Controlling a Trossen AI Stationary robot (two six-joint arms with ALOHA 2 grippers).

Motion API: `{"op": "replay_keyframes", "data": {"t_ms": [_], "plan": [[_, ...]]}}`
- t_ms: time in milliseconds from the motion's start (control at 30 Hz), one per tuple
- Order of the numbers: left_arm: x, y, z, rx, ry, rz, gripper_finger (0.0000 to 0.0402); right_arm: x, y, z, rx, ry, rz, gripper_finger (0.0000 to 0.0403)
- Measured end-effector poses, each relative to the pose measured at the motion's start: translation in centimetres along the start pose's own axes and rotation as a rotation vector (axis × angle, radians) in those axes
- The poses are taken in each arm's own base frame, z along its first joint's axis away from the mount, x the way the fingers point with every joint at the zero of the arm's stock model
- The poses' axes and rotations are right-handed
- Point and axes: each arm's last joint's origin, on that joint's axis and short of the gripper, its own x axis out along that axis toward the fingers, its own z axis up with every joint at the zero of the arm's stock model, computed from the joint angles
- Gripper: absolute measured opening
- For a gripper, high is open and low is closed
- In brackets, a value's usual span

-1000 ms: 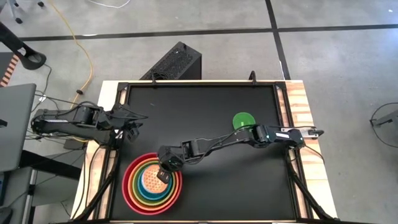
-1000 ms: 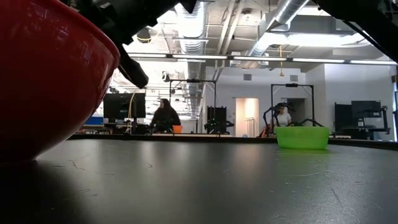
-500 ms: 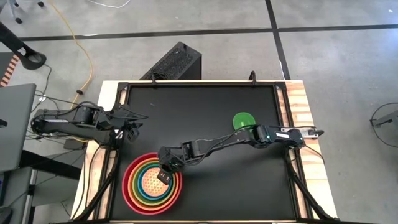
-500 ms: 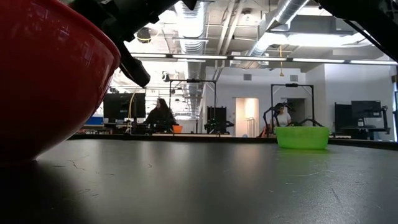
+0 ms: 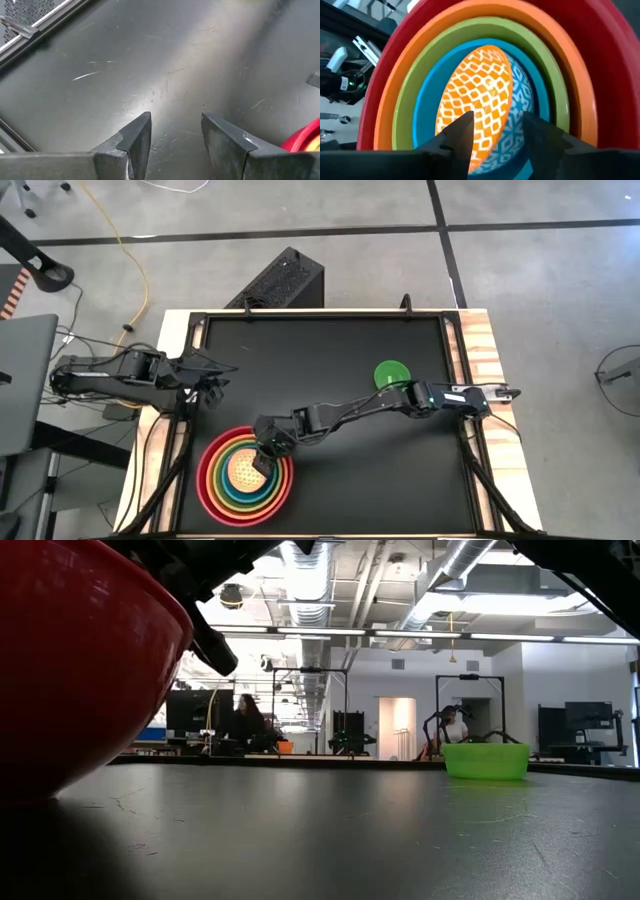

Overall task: Nest bowls inside each other
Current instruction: Stack the green bowl on top of the orange patterned bowl

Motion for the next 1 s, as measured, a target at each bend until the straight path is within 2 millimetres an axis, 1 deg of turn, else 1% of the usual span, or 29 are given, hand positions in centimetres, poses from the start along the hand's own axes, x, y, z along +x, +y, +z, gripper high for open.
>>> {"op": "replay_keyframes", "data": {"t_ms": [167,333,500,600,700,800,933,1000], "plan": [[0.0,-0.1,0.0,0.000,0.012,-0.018,0.0162,-0.5,0.3,0.7,-0.008,-0.022,0.017,0.0197],[0.0,-0.1,-0.1,-0.004,0.017,-0.025,0.0162,-2.3,0.8,2.1,0.004,0.014,0.052,0.0196],[0.0,-0.1,0.0,-0.006,0.017,-0.026,0.0162,-4.2,0.7,2.5,0.020,0.088,0.038,0.0187],[0.0,-0.1,-0.1,-0.007,0.018,-0.027,0.0162,-6.7,1.2,2.2,-0.007,0.149,-0.040,0.0178],[0.0,-0.1,-0.1,-0.003,0.024,-0.035,0.0162,-9.9,1.9,1.7,-0.092,0.174,-0.163,0.0170],[0.0,-0.1,-0.1,-0.002,0.027,-0.035,0.0162,-12.9,2.0,1.4,-0.132,0.224,-0.256,0.0166],[0.0,-0.1,-0.1,0.002,0.025,-0.032,0.0162,-16.9,1.3,0.6,-0.188,0.309,-0.466,0.0165],[0.0,-0.1,-0.1,0.002,0.025,-0.031,0.0162,-18.5,0.6,0.1,-0.226,0.380,-0.568,0.0165]]}}
